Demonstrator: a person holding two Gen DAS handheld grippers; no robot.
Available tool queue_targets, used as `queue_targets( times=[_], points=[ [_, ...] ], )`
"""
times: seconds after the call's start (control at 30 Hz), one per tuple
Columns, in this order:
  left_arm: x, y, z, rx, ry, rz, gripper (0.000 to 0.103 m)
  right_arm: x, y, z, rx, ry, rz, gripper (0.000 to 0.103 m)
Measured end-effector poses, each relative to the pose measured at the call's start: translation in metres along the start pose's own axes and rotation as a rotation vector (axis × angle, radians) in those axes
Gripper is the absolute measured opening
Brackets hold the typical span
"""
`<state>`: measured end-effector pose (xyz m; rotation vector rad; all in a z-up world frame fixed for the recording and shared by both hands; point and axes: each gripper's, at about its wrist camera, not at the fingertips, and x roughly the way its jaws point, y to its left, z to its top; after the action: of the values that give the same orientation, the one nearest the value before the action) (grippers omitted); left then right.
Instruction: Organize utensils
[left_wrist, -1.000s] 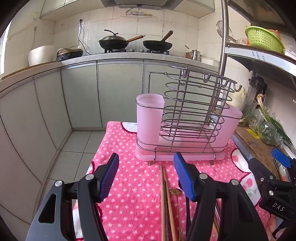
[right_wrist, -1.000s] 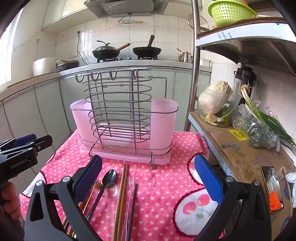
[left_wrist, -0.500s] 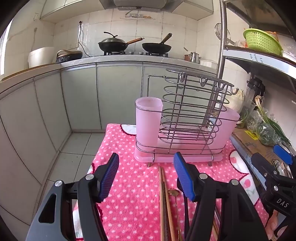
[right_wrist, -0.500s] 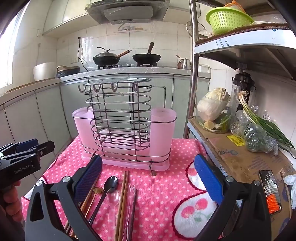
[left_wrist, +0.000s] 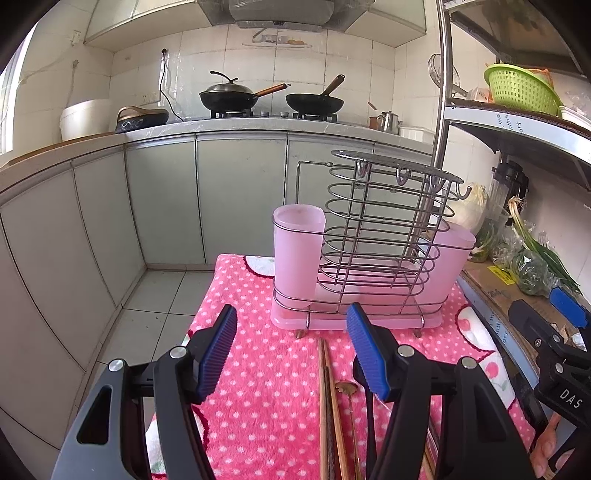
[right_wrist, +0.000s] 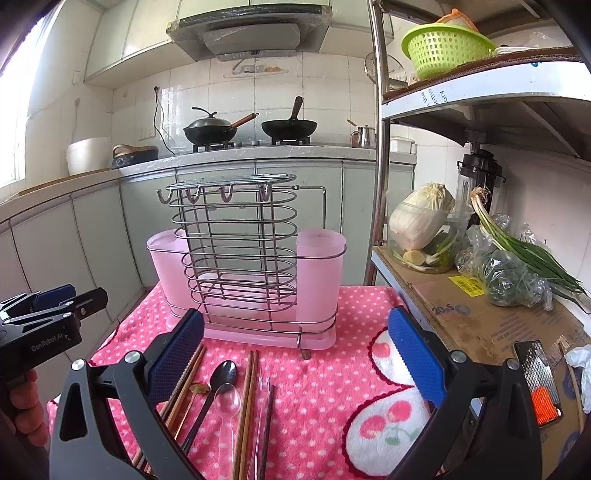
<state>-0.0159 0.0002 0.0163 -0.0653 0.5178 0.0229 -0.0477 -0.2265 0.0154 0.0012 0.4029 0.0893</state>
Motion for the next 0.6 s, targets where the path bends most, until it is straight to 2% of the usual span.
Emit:
queue_targets(
  times=[0.6],
  points=[
    [-0.0031,0.0005,0.0,0.007,-0.008,0.006,0.061,-0.0016,0.0014,-0.005,0.002,-0.01,-0.002,0.1]
  ],
)
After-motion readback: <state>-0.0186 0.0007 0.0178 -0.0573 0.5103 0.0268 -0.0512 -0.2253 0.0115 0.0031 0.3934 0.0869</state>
